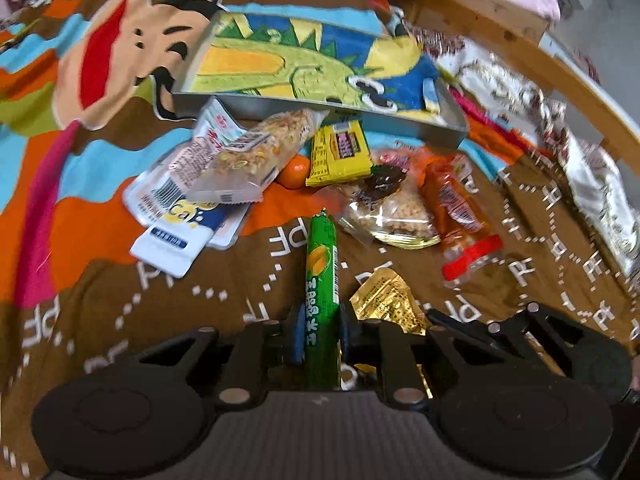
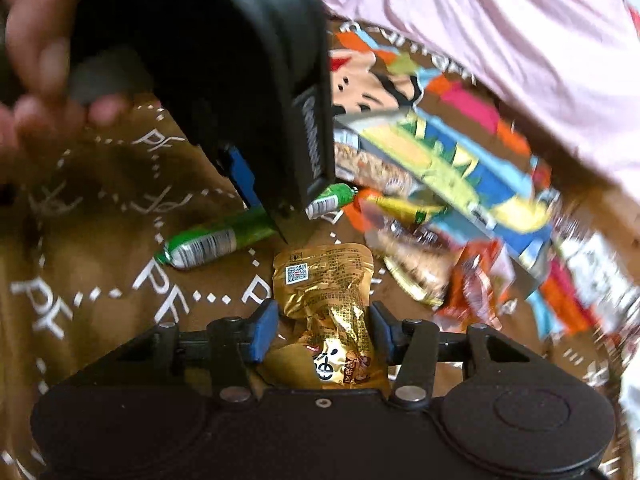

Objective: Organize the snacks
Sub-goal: 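Lift the green stick with the left gripper while the right gripper grasps and lifts the gold packet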

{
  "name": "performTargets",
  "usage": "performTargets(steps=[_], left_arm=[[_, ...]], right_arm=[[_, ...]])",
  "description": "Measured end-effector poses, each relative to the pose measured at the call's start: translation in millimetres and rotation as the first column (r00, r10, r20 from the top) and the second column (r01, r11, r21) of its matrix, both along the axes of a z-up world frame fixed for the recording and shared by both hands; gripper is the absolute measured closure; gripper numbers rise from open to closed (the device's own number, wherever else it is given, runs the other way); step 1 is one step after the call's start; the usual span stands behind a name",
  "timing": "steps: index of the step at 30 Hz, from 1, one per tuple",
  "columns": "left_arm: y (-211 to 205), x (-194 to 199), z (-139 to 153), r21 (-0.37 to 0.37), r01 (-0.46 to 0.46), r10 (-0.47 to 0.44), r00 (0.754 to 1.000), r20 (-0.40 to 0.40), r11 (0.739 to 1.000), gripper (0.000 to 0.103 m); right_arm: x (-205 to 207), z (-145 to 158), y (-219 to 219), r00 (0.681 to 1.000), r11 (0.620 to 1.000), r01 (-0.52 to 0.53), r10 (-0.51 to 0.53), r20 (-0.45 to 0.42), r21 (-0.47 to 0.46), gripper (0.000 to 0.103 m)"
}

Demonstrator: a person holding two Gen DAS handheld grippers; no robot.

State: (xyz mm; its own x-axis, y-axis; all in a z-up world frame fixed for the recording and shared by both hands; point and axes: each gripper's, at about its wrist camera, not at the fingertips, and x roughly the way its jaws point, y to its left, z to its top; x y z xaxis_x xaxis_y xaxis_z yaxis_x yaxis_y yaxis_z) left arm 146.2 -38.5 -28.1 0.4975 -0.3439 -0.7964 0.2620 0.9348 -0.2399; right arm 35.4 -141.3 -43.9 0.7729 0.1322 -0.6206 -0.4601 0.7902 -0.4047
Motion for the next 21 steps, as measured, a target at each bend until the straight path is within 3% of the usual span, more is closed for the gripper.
performTargets(steps=[4, 8, 16, 21], left_arm=[[8.5, -17.5, 10.9, -0.036, -0.045, 0.046, 0.999, 0.026, 0.998, 0.085], [15.3, -27.5, 24.9, -0.064, -0.076, 0.079, 0.996, 0.05, 0.995, 0.085], [19.9, -28.5, 52.6, -0.106, -0.152, 0.164, 0.979, 0.122, 0.983, 0.085], [12.6, -14.5, 66.4, -0.143, -0.192, 0.214, 0.963, 0.164, 0.971, 0.085]], right_arm=[[-6.1, 6.4, -3.1, 0.998, 1.0, 0.004, -0.003, 0.06, -0.008, 0.051], [-12.0, 20.4, -11.1, 0.992, 0.999, 0.011, -0.016, 0.124, 0.043, 0.051], [-12.6, 46.6, -26.1, 0.96, 0.994, 0.017, -0.045, 0.275, 0.104, 0.051], [8.3, 69.9, -51.6, 0.957, 0.976, 0.027, -0.087, 0.275, 0.214, 0.051]])
